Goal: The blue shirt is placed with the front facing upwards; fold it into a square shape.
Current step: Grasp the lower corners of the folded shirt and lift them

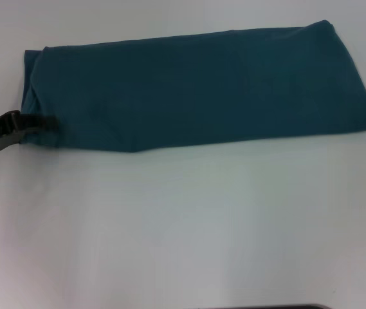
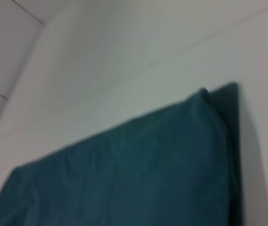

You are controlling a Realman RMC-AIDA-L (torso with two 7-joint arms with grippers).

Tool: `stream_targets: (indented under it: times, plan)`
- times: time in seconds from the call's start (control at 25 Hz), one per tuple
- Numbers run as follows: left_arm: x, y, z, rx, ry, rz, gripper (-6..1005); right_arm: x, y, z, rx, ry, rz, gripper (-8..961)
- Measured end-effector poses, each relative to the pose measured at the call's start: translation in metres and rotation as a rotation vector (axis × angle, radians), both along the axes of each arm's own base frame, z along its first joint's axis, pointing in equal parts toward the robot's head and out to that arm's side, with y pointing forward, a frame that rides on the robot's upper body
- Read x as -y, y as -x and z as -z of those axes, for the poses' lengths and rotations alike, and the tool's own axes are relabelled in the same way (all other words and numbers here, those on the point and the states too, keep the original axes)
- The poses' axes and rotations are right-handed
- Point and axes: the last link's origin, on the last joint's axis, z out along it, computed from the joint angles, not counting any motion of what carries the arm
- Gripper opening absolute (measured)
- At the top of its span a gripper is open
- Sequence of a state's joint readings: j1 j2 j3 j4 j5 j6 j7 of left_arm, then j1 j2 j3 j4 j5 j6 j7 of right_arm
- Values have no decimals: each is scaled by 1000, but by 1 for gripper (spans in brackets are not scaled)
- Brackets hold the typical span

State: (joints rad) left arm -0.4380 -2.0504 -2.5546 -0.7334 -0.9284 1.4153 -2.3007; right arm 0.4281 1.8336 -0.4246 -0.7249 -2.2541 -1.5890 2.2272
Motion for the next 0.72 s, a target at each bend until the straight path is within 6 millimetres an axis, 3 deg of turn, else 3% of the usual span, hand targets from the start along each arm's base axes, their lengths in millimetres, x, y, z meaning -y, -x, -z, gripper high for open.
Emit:
stream_targets:
  times: [0.24, 0.6, 0.72]
  plan:
    - [-3, -6, -3, -4, 2, 27, 224, -18, 11, -3, 118, 128, 54, 906]
    - [-4, -17, -8, -8, 4, 76, 30, -31, 28, 33, 139, 234, 46, 904]
    - [-4, -18, -8, -9, 4, 84, 30, -31, 25, 36, 151, 230, 56, 903]
